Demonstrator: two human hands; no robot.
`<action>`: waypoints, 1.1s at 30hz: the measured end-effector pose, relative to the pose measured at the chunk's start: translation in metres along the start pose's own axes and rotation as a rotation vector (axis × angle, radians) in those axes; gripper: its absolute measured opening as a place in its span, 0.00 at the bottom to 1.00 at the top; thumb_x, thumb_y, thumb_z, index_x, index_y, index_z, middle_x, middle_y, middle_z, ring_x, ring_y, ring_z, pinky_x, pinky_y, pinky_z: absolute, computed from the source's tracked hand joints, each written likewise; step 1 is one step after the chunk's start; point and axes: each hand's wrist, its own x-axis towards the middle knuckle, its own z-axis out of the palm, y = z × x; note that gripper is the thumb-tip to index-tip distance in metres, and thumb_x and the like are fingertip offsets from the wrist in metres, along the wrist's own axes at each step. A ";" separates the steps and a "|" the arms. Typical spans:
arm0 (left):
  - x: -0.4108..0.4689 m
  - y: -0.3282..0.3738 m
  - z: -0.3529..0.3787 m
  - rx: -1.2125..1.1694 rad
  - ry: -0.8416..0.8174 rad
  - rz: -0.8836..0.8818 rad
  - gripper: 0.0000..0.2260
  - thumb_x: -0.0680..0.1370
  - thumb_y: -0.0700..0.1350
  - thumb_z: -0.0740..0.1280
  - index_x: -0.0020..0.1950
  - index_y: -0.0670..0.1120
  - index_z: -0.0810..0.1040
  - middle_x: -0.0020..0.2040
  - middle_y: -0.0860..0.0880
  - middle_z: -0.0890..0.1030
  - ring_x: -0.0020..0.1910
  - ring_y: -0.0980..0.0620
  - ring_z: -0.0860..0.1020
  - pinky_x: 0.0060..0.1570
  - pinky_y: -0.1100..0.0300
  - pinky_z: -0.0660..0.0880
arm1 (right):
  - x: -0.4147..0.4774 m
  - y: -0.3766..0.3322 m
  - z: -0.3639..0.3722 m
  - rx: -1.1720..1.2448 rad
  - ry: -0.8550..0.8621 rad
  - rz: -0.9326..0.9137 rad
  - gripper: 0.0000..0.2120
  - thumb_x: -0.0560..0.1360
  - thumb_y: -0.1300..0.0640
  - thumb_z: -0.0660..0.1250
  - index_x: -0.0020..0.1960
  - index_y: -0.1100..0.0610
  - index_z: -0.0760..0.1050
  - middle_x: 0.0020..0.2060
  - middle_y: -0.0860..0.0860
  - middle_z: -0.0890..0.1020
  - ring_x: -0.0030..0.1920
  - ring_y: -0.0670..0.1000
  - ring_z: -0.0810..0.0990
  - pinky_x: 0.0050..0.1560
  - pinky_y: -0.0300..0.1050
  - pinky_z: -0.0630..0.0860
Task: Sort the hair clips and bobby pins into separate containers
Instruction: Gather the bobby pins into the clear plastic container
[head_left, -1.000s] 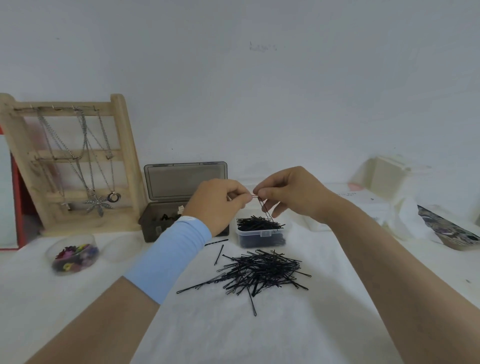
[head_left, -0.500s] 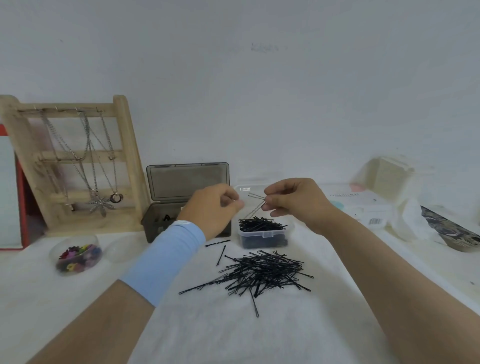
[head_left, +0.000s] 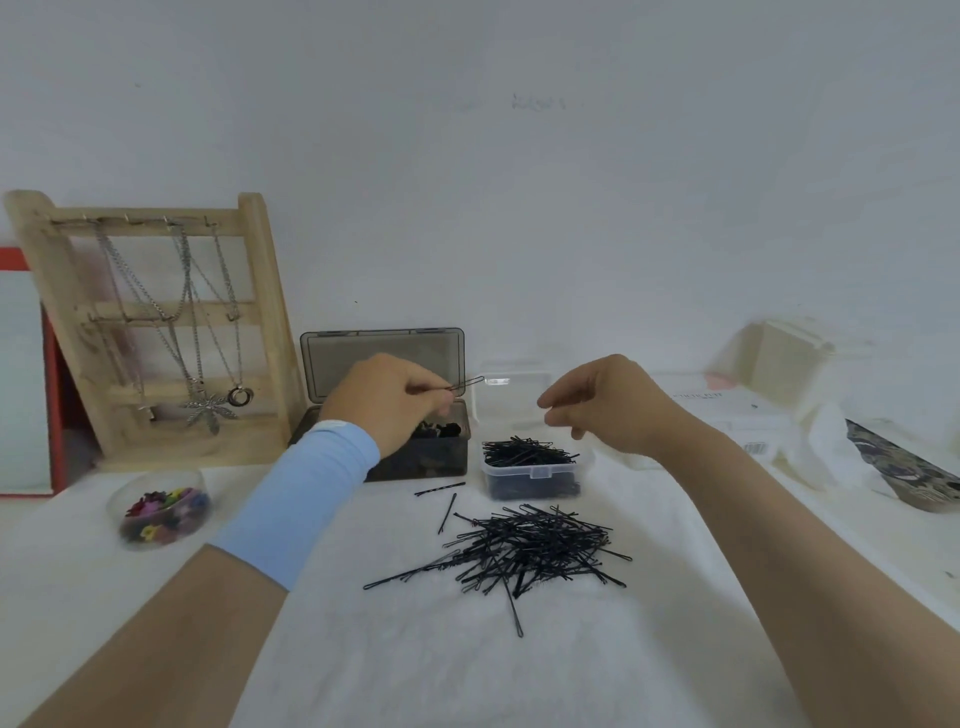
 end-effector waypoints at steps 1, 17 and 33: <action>0.000 0.001 0.002 0.016 -0.015 -0.002 0.06 0.76 0.50 0.71 0.41 0.56 0.86 0.40 0.61 0.84 0.39 0.63 0.79 0.49 0.60 0.77 | 0.000 0.001 0.003 -0.069 -0.031 0.007 0.05 0.70 0.58 0.77 0.43 0.48 0.86 0.31 0.41 0.84 0.32 0.44 0.81 0.41 0.42 0.79; -0.012 0.021 0.016 0.444 -0.350 -0.086 0.14 0.76 0.55 0.69 0.42 0.44 0.83 0.42 0.47 0.85 0.37 0.49 0.79 0.44 0.57 0.79 | -0.001 -0.006 0.004 -0.317 -0.081 -0.063 0.02 0.72 0.53 0.74 0.42 0.47 0.85 0.40 0.41 0.85 0.39 0.42 0.80 0.45 0.43 0.79; -0.035 0.010 0.018 0.365 -0.687 0.013 0.11 0.77 0.48 0.67 0.58 0.58 0.83 0.51 0.61 0.82 0.50 0.60 0.79 0.54 0.64 0.75 | -0.052 -0.069 0.048 -0.988 -0.600 -0.176 0.20 0.66 0.47 0.79 0.37 0.53 0.67 0.36 0.48 0.70 0.43 0.54 0.72 0.35 0.43 0.67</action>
